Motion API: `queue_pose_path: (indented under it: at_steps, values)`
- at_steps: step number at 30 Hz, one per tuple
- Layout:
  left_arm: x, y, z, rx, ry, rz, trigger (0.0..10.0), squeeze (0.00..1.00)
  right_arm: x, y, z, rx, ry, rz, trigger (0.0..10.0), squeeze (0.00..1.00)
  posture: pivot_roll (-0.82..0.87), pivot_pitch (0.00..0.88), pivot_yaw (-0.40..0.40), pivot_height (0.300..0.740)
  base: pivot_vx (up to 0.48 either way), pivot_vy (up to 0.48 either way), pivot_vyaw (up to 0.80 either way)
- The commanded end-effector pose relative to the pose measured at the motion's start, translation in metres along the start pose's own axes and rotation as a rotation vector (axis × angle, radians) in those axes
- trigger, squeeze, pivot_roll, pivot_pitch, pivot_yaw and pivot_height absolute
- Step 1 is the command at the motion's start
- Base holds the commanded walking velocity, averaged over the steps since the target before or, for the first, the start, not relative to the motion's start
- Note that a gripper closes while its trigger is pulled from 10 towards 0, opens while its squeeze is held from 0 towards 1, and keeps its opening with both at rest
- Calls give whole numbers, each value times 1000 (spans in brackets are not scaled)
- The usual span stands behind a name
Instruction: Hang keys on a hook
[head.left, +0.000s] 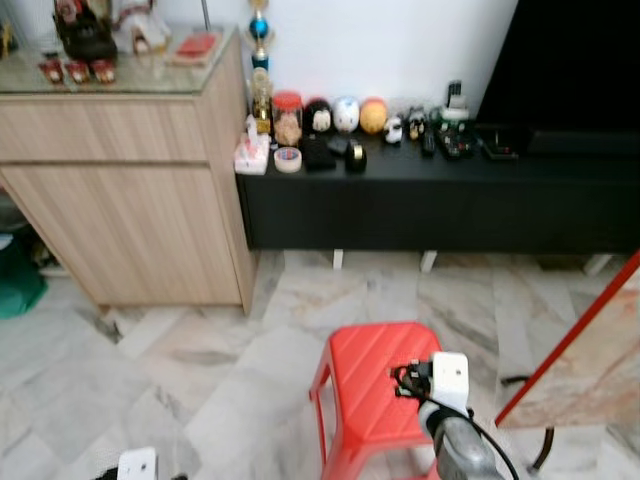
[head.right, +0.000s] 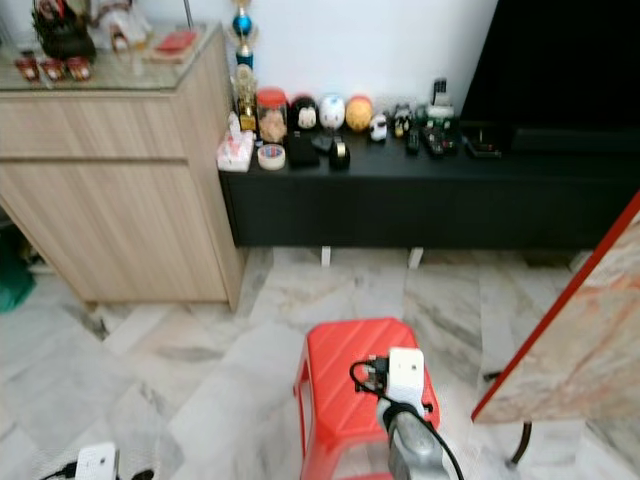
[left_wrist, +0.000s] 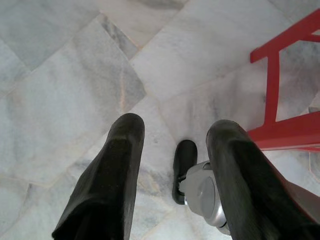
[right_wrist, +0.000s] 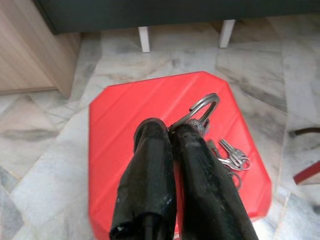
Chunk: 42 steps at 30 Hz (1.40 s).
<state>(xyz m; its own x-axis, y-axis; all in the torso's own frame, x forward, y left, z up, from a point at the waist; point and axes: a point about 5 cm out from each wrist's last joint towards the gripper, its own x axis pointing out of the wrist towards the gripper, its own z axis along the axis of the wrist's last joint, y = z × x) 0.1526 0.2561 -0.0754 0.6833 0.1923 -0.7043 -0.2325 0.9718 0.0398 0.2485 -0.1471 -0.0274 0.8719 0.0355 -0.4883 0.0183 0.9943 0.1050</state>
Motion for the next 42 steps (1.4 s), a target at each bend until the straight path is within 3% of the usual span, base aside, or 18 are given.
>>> queue_pose_path:
  at_steps: [1,6,20,25,27,42]
  values:
    - [-1,-1,-3,10,10,-5,10000,0,1,-1,5,-2,-20,-6,10000,0,65,0,-52,740,0,0,0]
    - [0,-3,-1,58,5,-12,10000,0,1,-2,5,-3,-18,-7,10000,0,66,0,-53,740,0,0,0]
    - [2,-11,4,62,-16,-33,10000,0,0,-4,-1,-8,4,-22,10000,0,59,0,-53,740,0,-351,0]
    - [3,-13,5,61,-31,-40,10000,0,-9,-23,-34,10,173,-111,10000,0,58,0,-52,740,0,-387,0]
    - [3,-13,5,62,-33,-41,10000,0,-10,-25,-36,0,187,-119,10000,0,58,0,-52,740,0,-364,0]
    - [2,-14,6,70,-42,-53,10000,0,2,-19,-11,-4,80,-110,10000,0,51,0,-46,740,0,-375,0]
